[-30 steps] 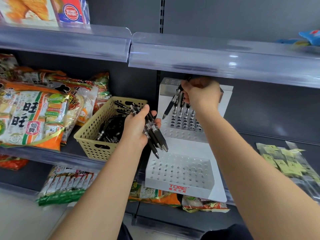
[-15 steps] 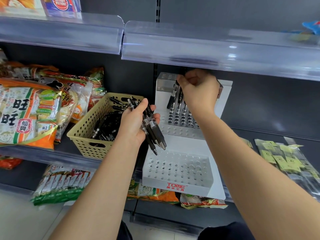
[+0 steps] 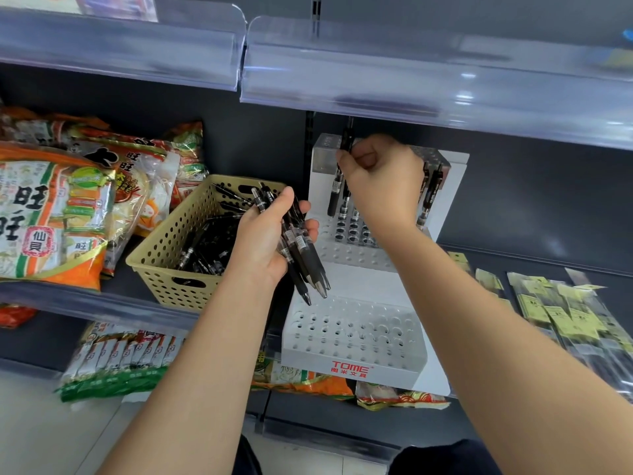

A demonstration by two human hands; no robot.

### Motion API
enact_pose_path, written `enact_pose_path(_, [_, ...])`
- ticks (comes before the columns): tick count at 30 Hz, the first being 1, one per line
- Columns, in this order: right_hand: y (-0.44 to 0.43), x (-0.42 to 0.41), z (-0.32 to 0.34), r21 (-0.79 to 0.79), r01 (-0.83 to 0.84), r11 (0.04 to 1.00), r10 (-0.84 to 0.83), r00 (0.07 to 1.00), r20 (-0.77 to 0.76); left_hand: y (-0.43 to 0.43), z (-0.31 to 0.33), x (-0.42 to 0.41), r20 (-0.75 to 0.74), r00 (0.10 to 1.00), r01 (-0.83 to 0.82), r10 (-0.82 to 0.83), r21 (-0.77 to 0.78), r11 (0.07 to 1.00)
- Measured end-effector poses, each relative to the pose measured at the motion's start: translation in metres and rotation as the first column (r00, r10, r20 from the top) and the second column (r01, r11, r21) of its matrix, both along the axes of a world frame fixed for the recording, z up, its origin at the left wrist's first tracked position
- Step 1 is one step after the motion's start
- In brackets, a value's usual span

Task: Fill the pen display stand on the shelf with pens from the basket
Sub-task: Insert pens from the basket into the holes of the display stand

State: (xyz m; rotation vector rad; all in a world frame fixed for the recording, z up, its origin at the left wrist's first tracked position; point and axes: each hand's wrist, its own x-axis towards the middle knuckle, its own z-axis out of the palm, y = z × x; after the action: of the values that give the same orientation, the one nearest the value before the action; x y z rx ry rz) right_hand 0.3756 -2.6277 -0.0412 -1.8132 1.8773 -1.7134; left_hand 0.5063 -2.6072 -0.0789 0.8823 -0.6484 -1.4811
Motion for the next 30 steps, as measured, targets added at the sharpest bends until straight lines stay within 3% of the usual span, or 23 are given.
enact_pose_path(8, [-0.002, 0.004, -0.013, 0.138, 0.044, 0.989, -0.017, 0.981, -0.196, 0.0, -0.001, 0.001, -0.006, 1.0, 0.007, -0.007, -0.006, 1.0])
enact_pose_path(17, [-0.005, 0.004, -0.013, 0.163, 0.093, 0.982, -0.047, 0.963, -0.265, 0.0, -0.002, 0.001, -0.018, 1.0, 0.005, -0.005, 0.004, 1.0])
enact_pose_path(30, [-0.004, 0.006, -0.006, 0.202, 0.17, 0.965, -0.047, 0.863, -0.503, 0.002, 0.001, 0.006, -0.043, 0.999, 0.002, -0.002, 0.007, 1.0])
